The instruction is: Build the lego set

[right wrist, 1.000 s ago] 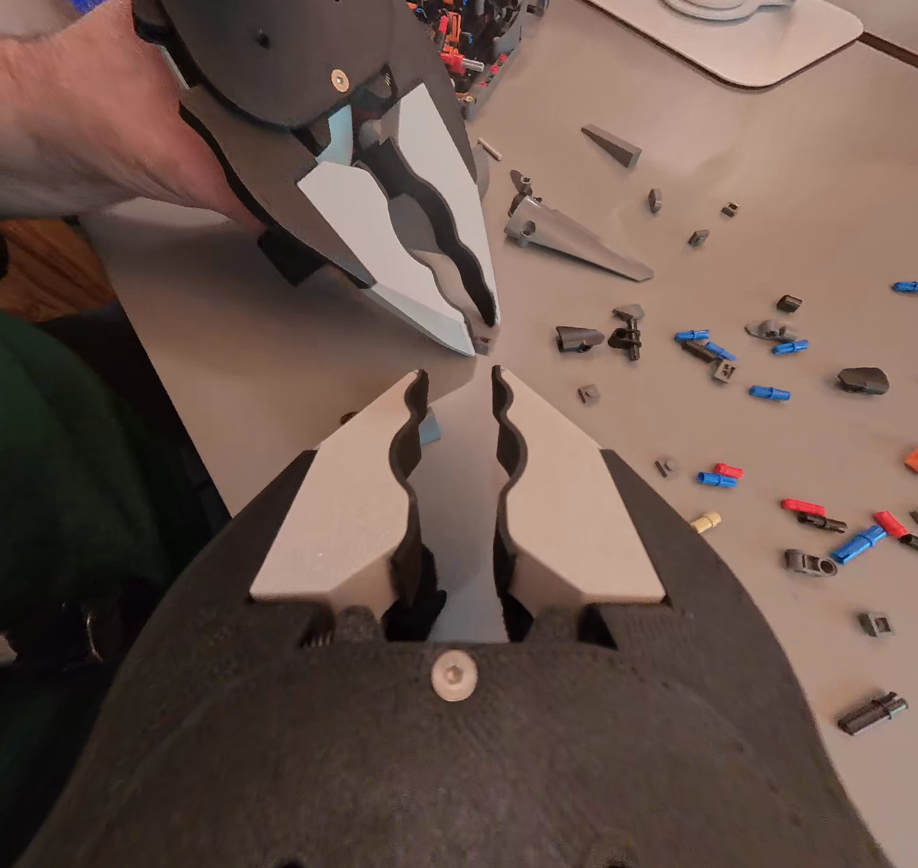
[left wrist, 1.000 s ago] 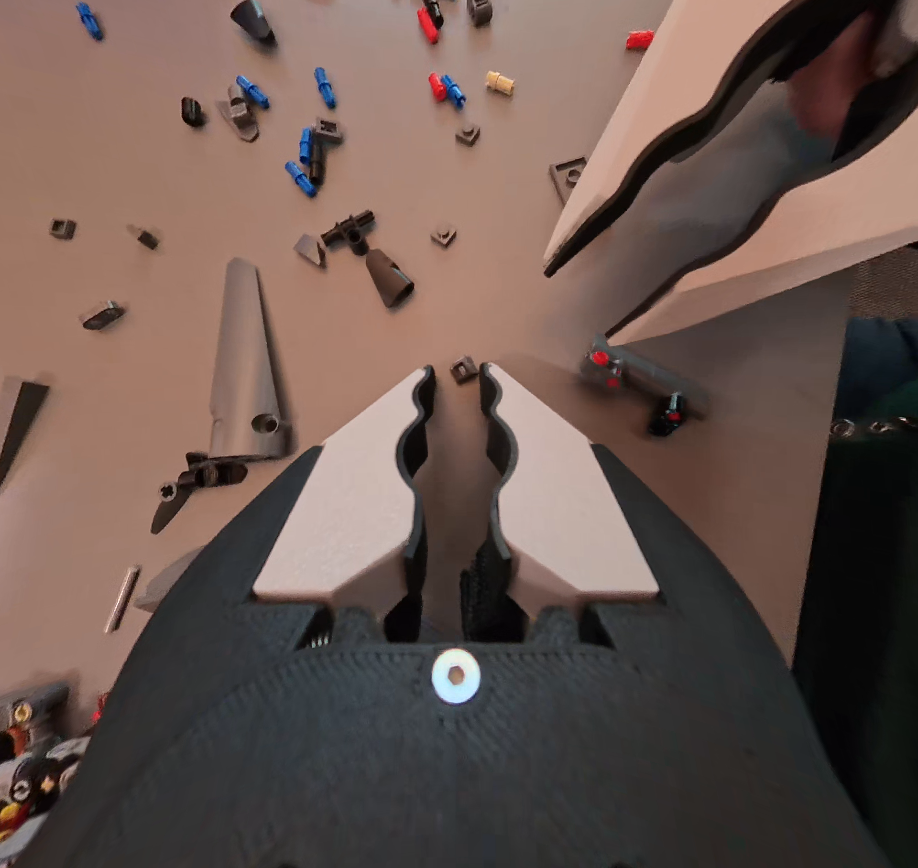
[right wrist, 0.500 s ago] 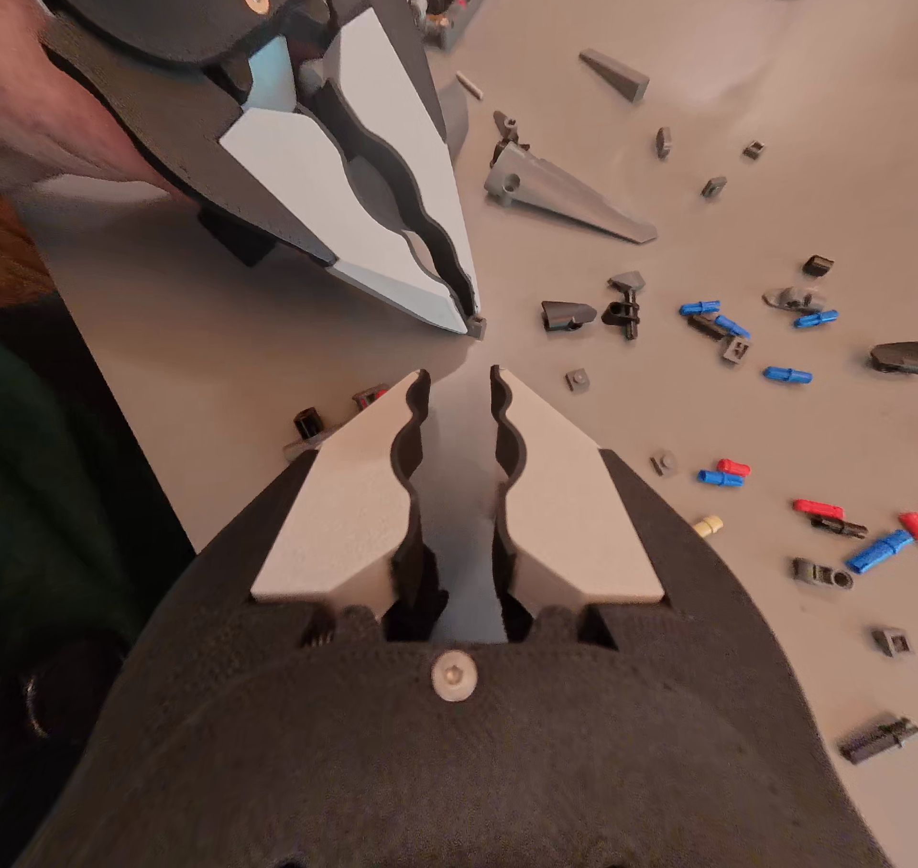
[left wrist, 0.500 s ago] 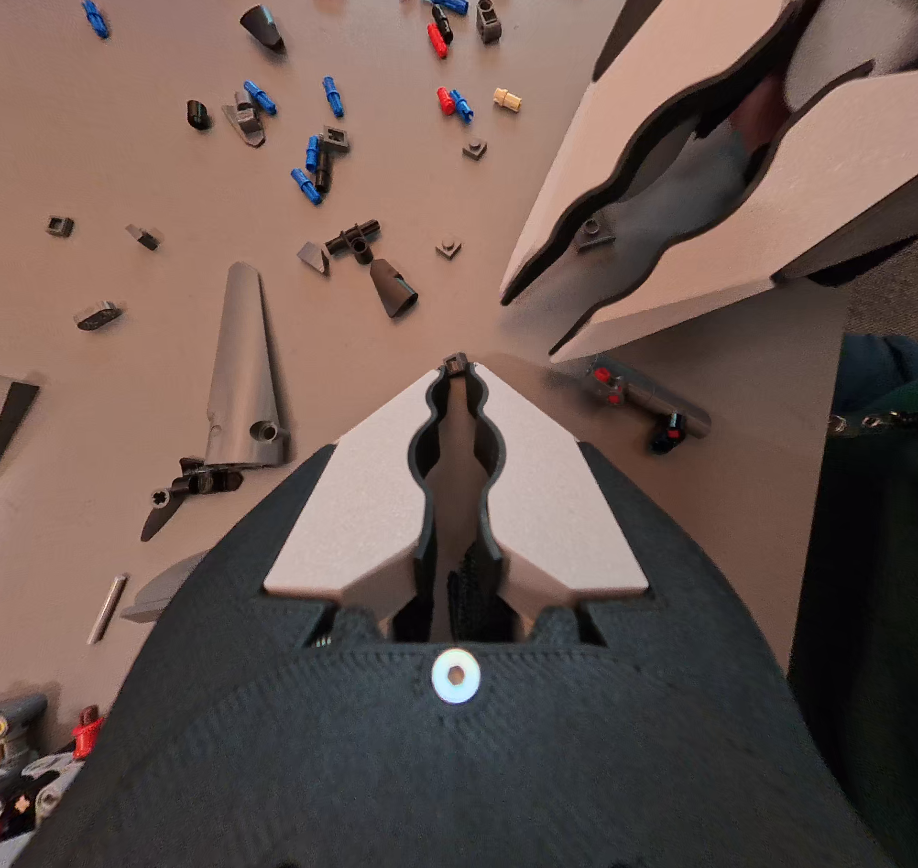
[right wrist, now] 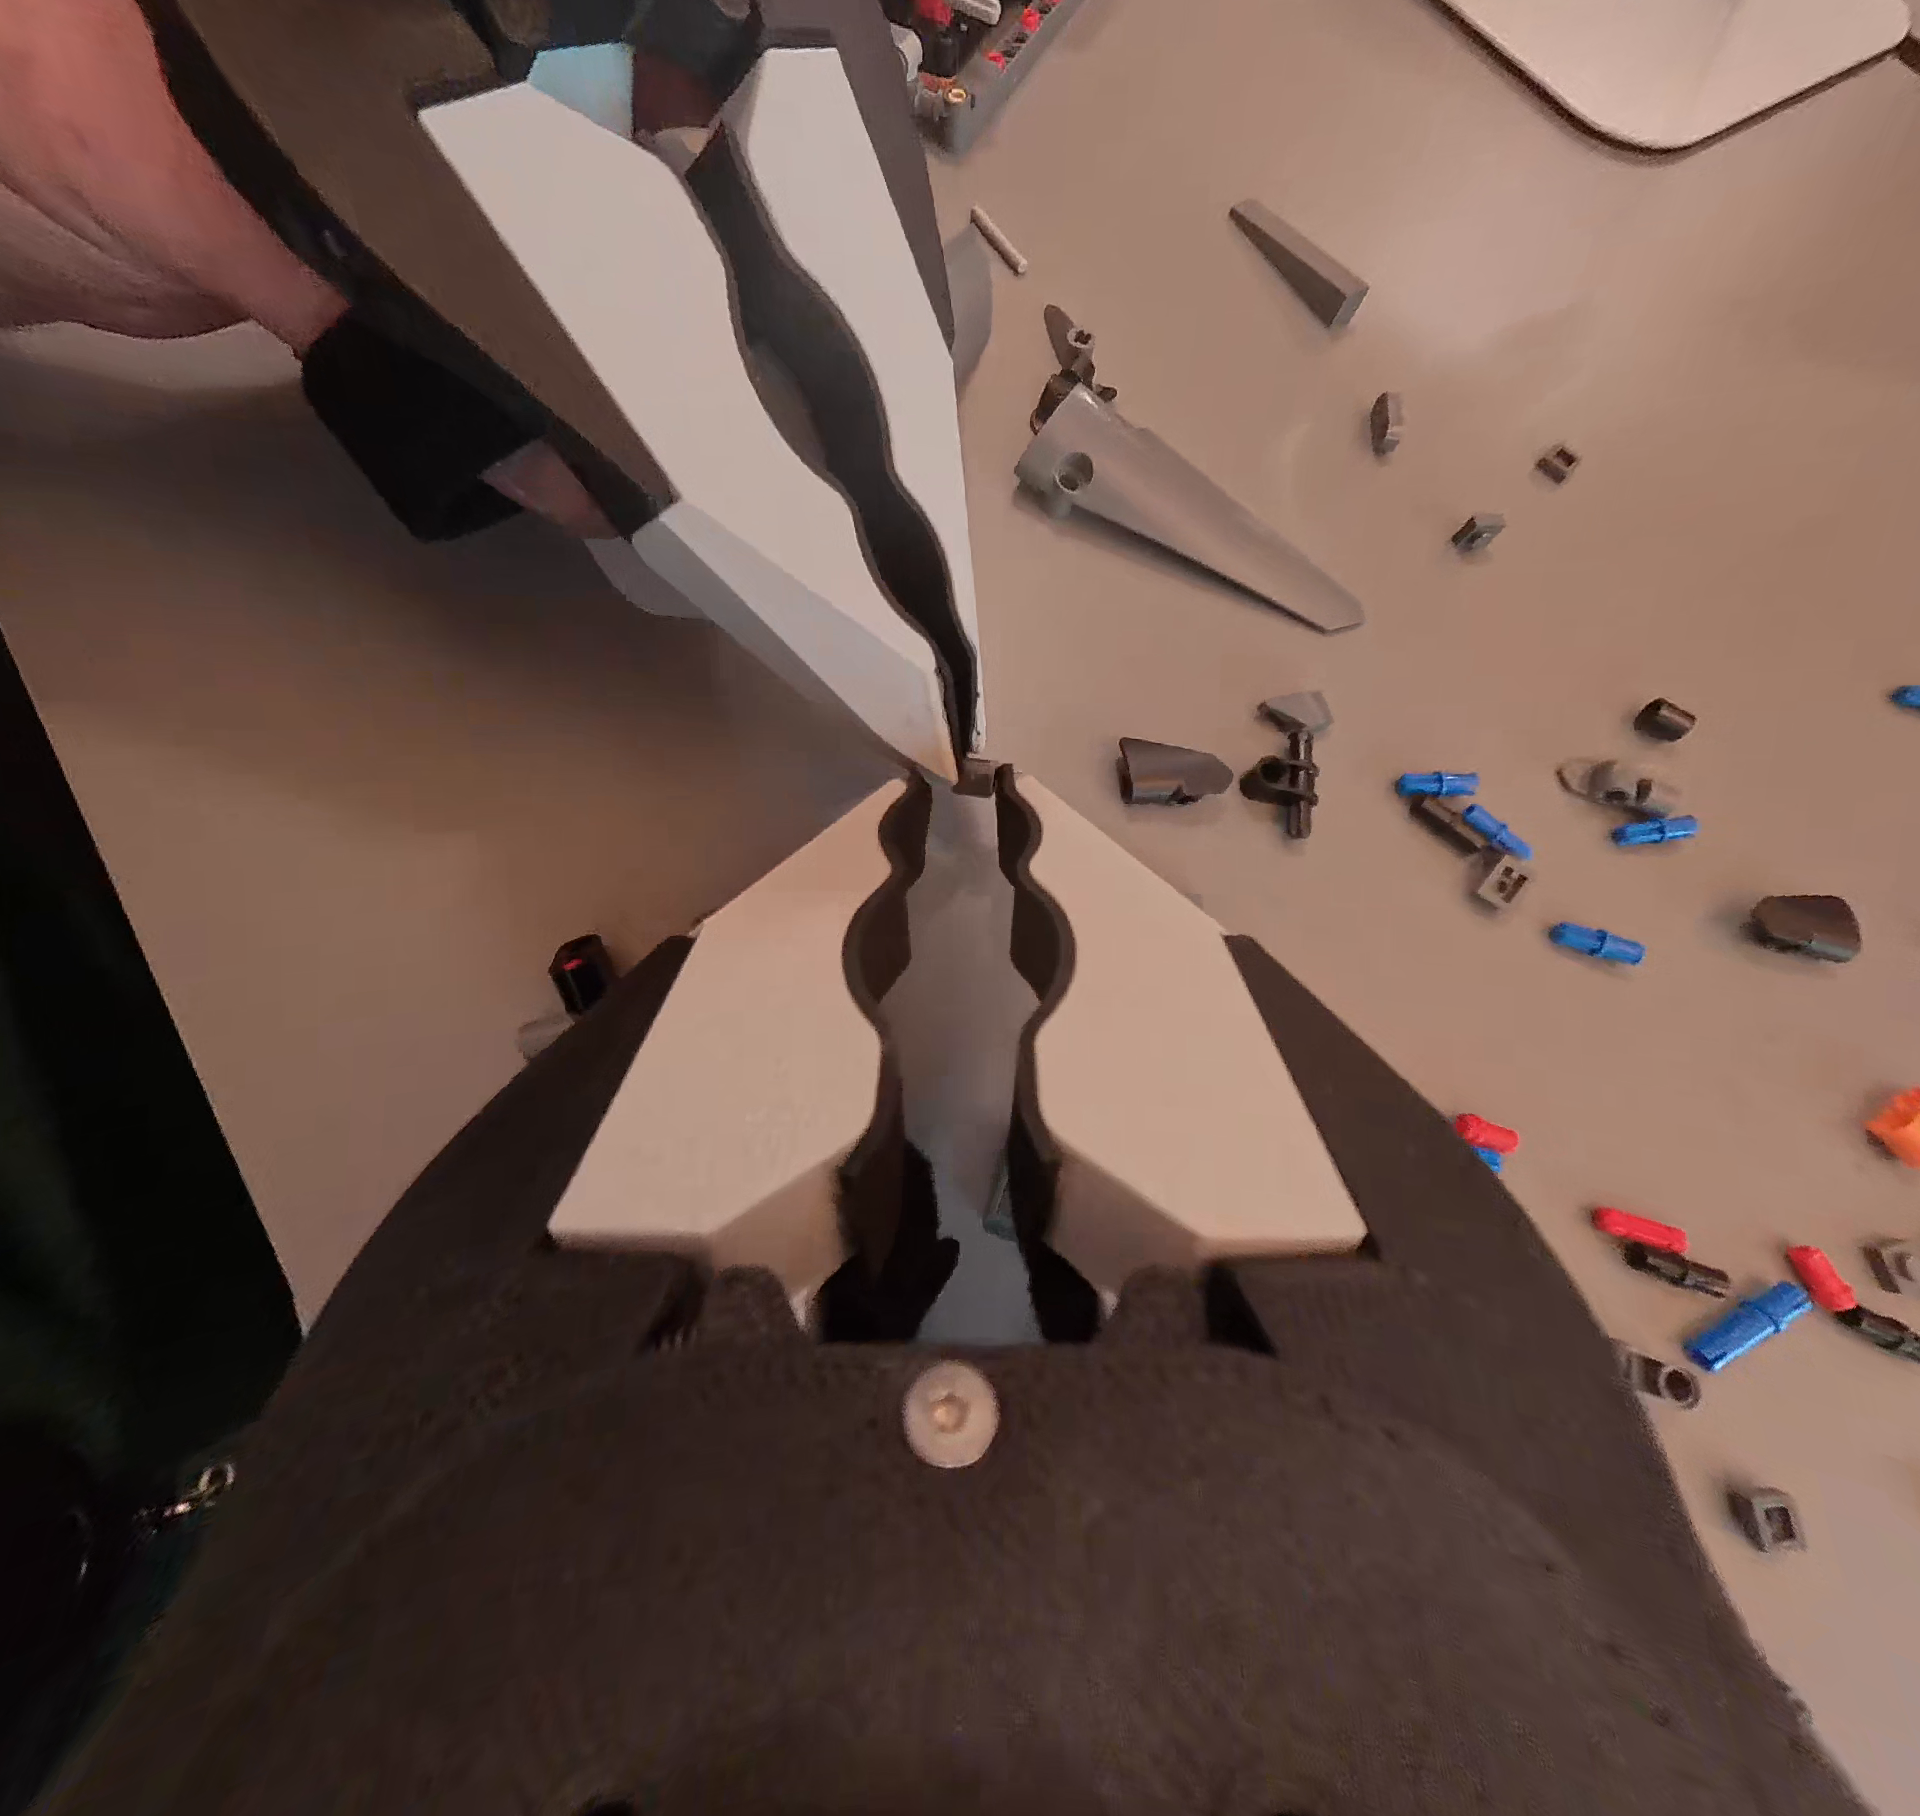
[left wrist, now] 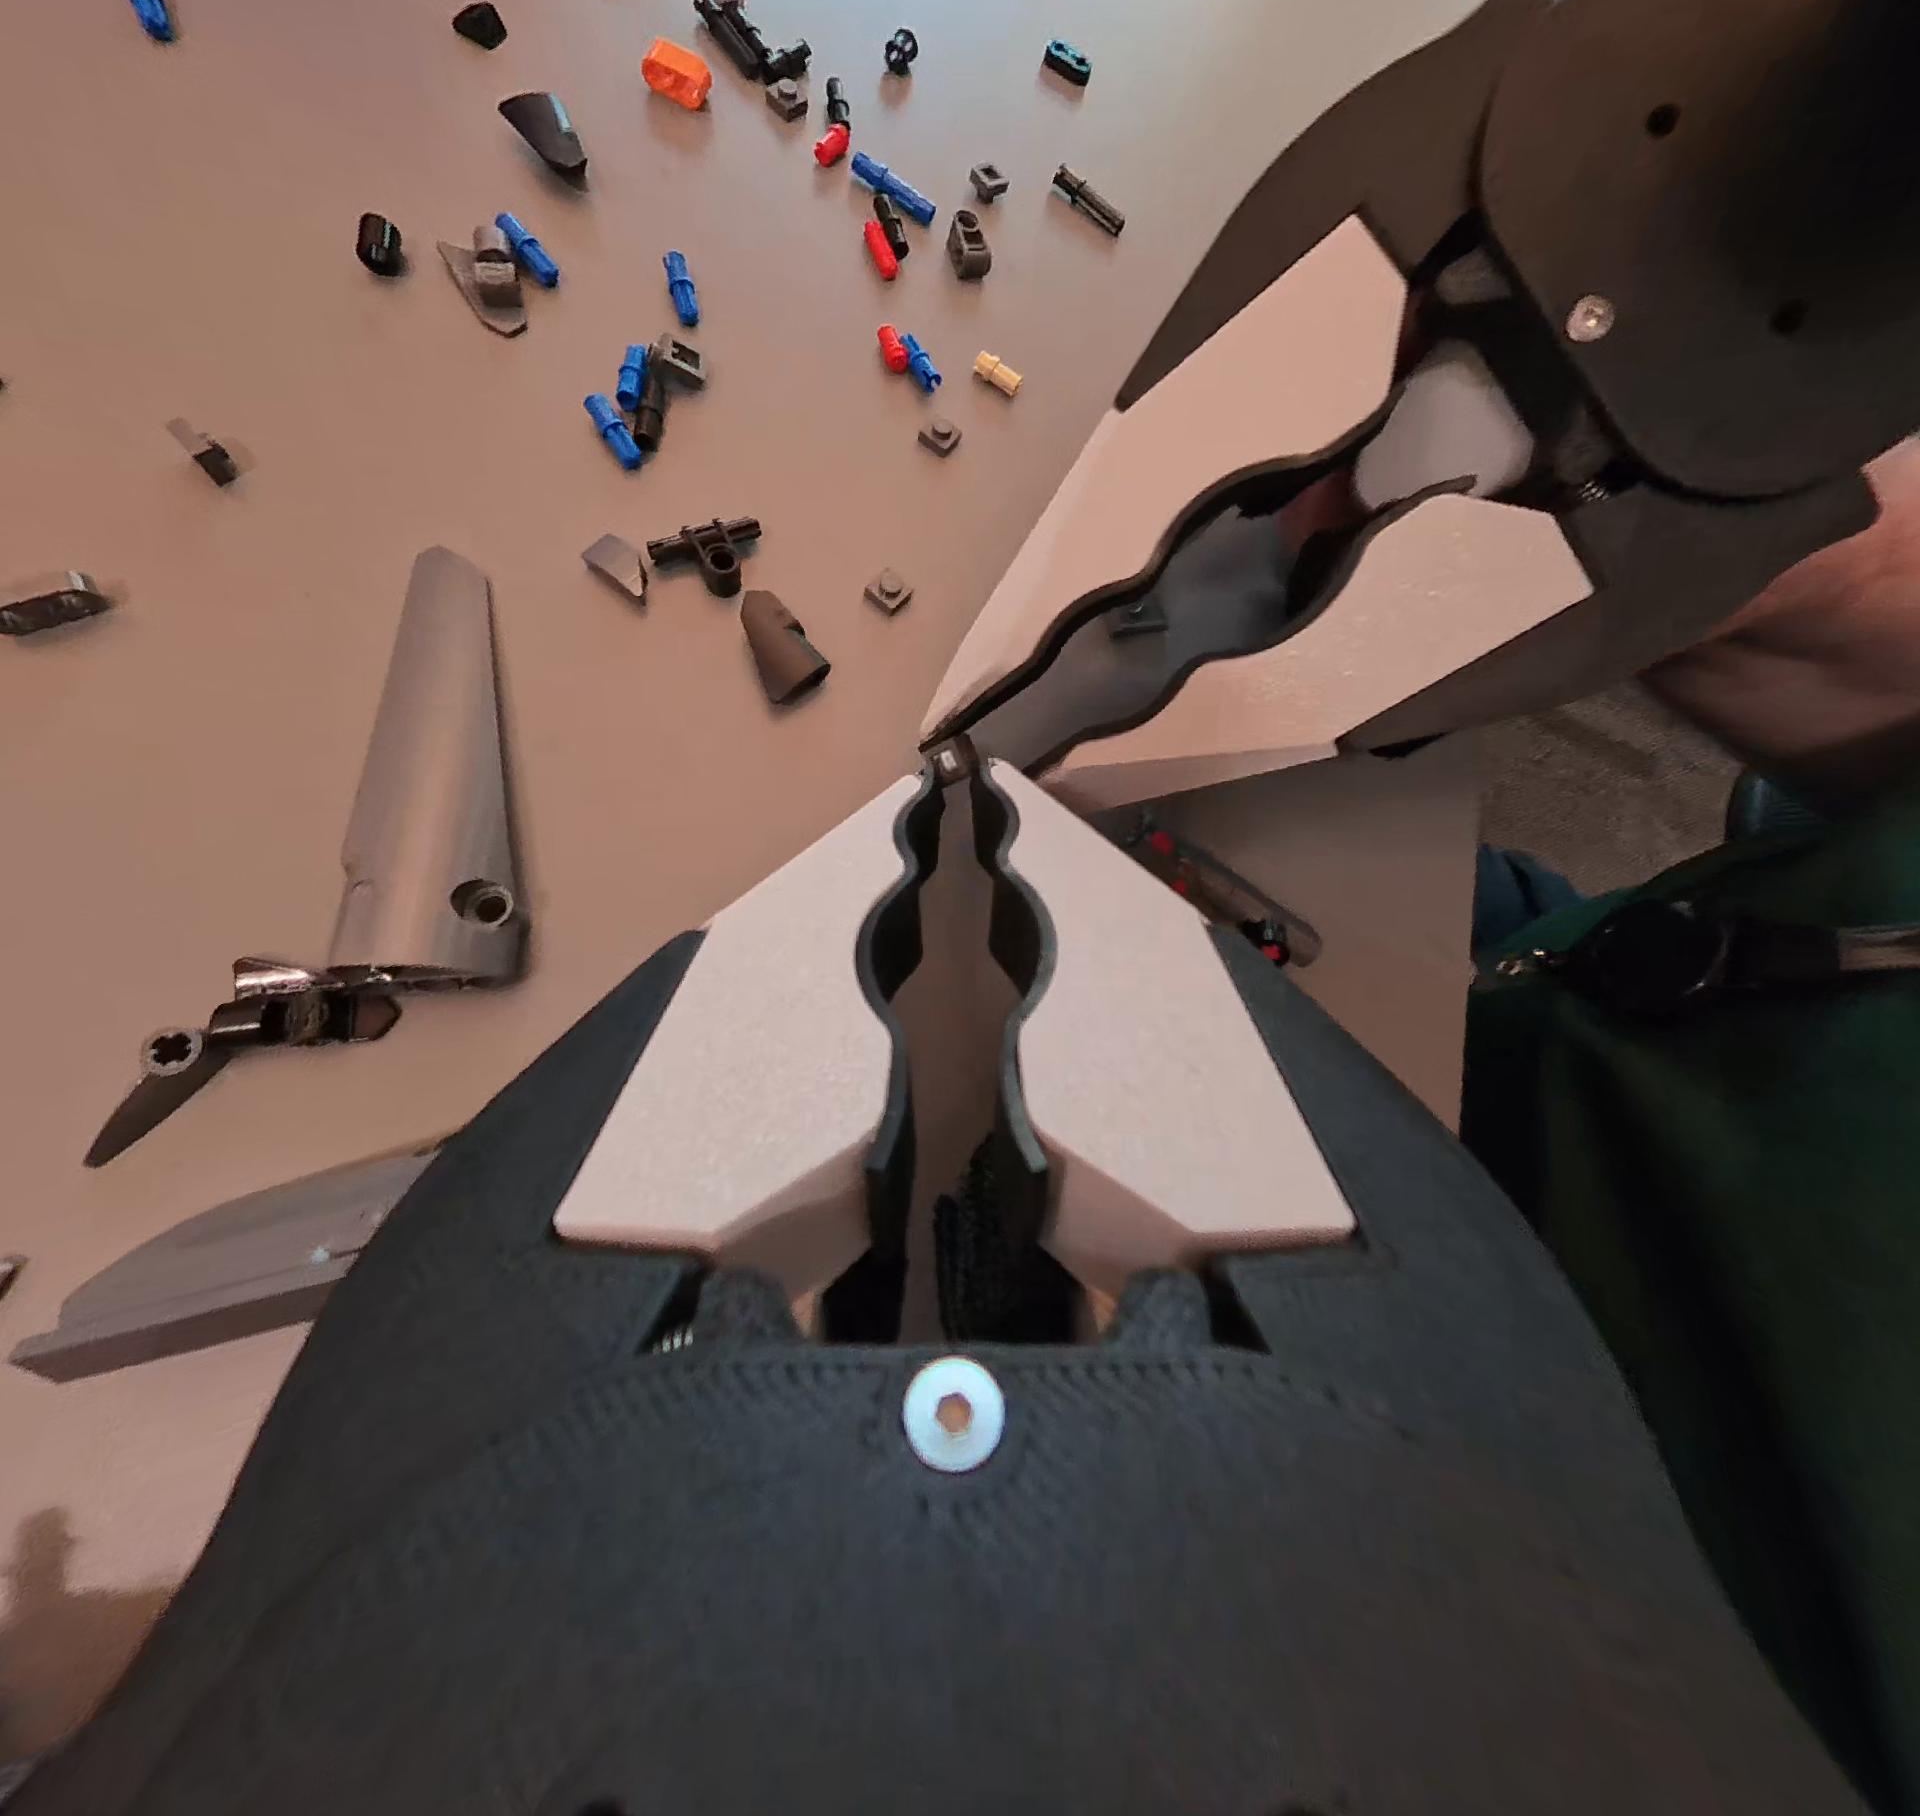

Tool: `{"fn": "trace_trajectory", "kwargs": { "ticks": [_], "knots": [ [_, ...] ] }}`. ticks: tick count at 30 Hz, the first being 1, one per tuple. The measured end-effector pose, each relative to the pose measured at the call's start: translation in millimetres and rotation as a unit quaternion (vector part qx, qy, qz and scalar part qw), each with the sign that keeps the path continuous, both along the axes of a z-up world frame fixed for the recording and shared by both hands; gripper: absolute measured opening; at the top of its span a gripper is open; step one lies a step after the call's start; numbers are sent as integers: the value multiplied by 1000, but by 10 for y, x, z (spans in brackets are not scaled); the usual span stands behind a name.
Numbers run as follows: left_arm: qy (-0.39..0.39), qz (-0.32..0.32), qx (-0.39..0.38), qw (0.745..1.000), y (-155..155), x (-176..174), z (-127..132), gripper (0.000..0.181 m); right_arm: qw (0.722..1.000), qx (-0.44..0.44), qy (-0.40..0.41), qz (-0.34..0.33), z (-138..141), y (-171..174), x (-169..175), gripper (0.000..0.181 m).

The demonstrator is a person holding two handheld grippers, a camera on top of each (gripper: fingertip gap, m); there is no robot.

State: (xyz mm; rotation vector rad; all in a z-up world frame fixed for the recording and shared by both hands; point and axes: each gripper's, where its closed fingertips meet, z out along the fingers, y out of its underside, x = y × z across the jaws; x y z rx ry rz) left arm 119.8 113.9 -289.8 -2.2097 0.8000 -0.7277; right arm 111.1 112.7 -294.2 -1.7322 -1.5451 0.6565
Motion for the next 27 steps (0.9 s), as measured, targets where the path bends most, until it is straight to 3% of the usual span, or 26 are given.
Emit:
{"fn": "trace_trajectory", "kwargs": {
  "ticks": [7, 19, 27],
  "knots": [
    [-119, 2, -35, 992, -17, 29, 212, 3, 997, 74, 26, 20, 213, -1, 12, 9],
    [-168, -26, -9, 985, -112, 83, 438, 4, 995, 83, 34, 33, 447, -64, 75, 5],
    [-288, -25, -54, 956, -219, 48, 602, 3, 987, 148, 21, 52, 606, -160, 33, 6]
  ]
}}
